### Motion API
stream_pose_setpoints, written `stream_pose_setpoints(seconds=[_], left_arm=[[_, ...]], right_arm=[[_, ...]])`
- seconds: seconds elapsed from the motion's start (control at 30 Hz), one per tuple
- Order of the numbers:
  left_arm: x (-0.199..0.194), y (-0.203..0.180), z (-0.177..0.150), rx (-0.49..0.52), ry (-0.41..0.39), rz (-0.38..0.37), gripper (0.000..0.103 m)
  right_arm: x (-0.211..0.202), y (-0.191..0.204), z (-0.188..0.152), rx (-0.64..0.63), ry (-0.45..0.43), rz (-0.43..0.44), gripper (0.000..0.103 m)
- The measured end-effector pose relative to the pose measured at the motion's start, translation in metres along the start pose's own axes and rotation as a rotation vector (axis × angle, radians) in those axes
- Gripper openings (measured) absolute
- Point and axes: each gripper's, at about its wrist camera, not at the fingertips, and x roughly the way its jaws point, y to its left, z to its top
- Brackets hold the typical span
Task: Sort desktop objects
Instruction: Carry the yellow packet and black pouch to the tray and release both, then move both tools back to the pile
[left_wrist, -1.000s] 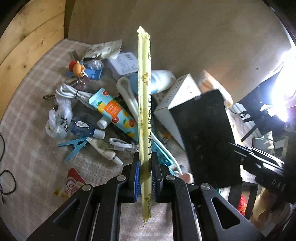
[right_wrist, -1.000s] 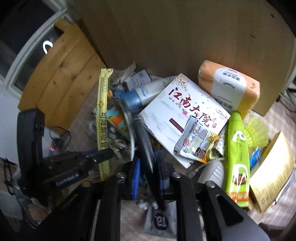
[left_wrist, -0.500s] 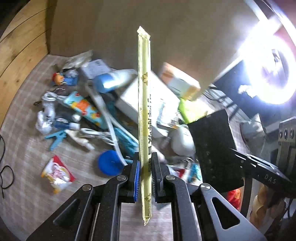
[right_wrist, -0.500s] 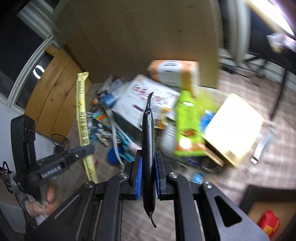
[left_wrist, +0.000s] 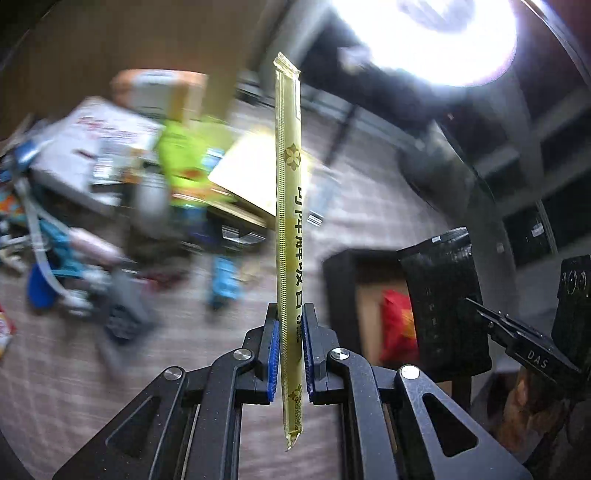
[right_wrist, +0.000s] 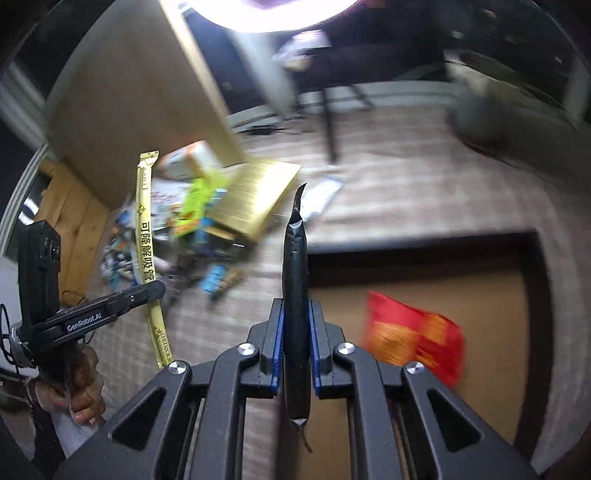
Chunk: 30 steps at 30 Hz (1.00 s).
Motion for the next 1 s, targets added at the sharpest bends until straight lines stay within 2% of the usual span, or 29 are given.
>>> stream_pose_setpoints(seconds=[0.3,0.5,0.6,0.67,0.7,0.83,1.0], left_arm=[[0.049,-0.102,-0.045,0.113,0.111,-0.076,0.01],[0.067,-0.135,-0.068,0.149,0.144,-0.05,0.011],[0.068,-0.135,-0.069,0.141,0.136,-0.021,0.029],[0.065,-0.133,-0.069,0.148,0.115,0.009,0.03],[0.061,-0.131,-0.068,0.152,0.101,0.022,0.03],[0.047,-0.113,-0.06,0.129,0.073,0.04,0.03],[0.023,-0.063,-0.043,0.059,0.031,0.079,0.03]], right_arm=[[-0.044,-0.094,-0.039,0.145,-0.034,-0.123,0.012],[-0.055,-0.125,-0.056,0.158,-0.034,-0.186,0.012],[-0.059,-0.124,-0.06,0.127,-0.035,-0.216,0.018],[-0.064,-0.121,-0.06,0.121,-0.051,-0.245,0.046],[-0.067,-0.118,-0.059,0.118,-0.066,-0.25,0.052],[-0.069,-0.1,-0.051,0.084,-0.093,-0.232,0.055],[-0.056,-0.064,-0.033,0.025,-0.096,-0.175,0.055]])
